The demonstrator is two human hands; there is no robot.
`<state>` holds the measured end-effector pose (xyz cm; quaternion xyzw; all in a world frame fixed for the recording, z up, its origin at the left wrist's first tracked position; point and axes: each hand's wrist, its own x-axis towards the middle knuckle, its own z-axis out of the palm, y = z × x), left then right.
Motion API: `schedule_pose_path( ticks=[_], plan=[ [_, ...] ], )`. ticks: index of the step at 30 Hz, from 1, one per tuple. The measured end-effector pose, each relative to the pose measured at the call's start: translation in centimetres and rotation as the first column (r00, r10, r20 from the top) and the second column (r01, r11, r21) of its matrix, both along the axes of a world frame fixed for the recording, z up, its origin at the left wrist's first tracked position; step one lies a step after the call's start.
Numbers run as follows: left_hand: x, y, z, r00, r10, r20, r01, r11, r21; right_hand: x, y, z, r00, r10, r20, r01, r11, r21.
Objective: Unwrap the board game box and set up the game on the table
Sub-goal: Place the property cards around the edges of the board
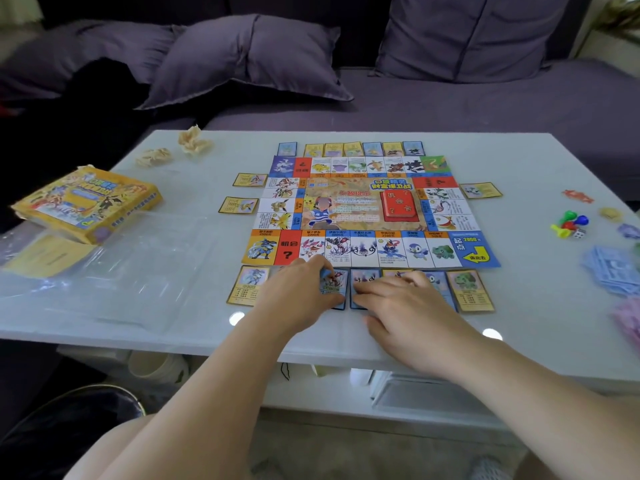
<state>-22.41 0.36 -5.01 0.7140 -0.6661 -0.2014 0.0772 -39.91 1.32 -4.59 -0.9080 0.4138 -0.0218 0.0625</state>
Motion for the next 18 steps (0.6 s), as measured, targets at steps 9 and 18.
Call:
schedule_pose_path(
  ticks=[9,18],
  plan=[
    [0.0,-0.2,0.2,0.998,-0.013,-0.064,0.011,0.999,-0.040,0.2,-0.5,0.0,0.999,-0.036,0.013,0.037,0.999,-0.021],
    [3.6,0.0,2.1,0.993,0.120,-0.017,-0.121,0.989,-0.088,1.7,-0.1,-0.9,0.999,0.045,0.009,-0.044,0.993,-0.113]
  ],
)
